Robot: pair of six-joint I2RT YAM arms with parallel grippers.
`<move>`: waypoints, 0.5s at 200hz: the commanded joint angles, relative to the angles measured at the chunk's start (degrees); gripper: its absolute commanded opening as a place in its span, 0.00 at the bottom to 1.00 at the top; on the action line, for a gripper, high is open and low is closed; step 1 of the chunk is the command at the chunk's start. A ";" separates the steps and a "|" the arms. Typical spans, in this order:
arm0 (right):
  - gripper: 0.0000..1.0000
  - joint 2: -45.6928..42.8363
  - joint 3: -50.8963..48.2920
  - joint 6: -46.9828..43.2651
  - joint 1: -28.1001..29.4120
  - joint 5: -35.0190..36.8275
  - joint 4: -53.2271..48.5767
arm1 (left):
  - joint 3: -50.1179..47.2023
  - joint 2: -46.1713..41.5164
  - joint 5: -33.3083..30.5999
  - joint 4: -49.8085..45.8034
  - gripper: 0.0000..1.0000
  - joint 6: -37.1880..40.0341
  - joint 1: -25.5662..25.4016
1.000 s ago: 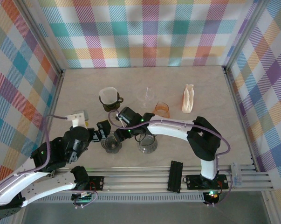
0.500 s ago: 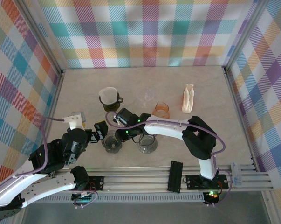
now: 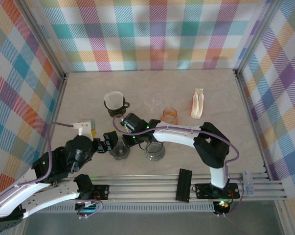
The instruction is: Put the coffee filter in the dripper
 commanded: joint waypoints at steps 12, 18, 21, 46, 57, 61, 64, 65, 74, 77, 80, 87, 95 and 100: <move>0.11 -5.93 -2.08 0.02 -1.69 2.92 1.70 | 1.60 0.89 0.44 -0.56 1.00 0.05 -0.37; 0.11 -6.85 -2.43 -0.24 -1.89 3.27 1.72 | 1.64 0.82 -0.07 -0.62 1.00 -0.11 -0.37; 0.11 -7.53 -2.62 -0.37 -1.98 3.43 1.70 | 1.65 0.80 -0.28 -0.66 1.00 -0.08 -0.37; 0.10 -12.92 -4.89 -0.26 -3.57 4.49 0.90 | 1.05 0.19 -0.34 0.68 1.00 0.02 -0.37; 0.10 -15.75 -6.12 -0.26 -4.43 4.84 0.52 | 0.39 -0.23 0.48 2.01 1.00 0.46 -0.37; 0.10 -16.98 -6.53 -0.26 -4.73 4.98 0.25 | 0.14 -0.33 0.69 2.47 1.00 0.68 -0.37; 0.10 -17.81 -6.74 -0.18 -4.91 5.05 -0.05 | -0.09 -0.41 0.75 2.82 1.00 0.73 -0.37; 0.10 -18.11 -6.81 -0.18 -5.02 5.04 -0.15 | -0.12 -0.42 0.76 2.94 1.00 0.70 -0.37; 0.10 -20.57 -7.37 -0.12 -5.71 5.12 -1.24 | -0.79 -0.51 0.77 3.86 1.00 0.77 -0.37; 0.10 -21.41 -7.53 -0.09 -5.84 5.23 -1.58 | -0.99 -0.45 0.76 4.10 1.00 0.75 -0.37; 0.10 -22.20 -7.65 -0.09 -6.04 5.28 -1.94 | -1.28 -0.43 0.76 4.38 1.00 0.60 -0.37; 0.10 -23.85 -7.77 0.06 -6.44 5.38 -3.59 | -1.82 -0.18 0.89 4.97 1.00 0.47 -0.37; 0.10 -25.85 -7.81 0.42 -6.91 5.32 -5.50 | -2.45 0.13 1.09 5.64 1.00 0.36 -0.37; 0.10 -26.88 -7.94 0.68 -7.17 5.10 -7.13 | -2.77 0.54 1.11 6.03 1.00 0.24 -0.37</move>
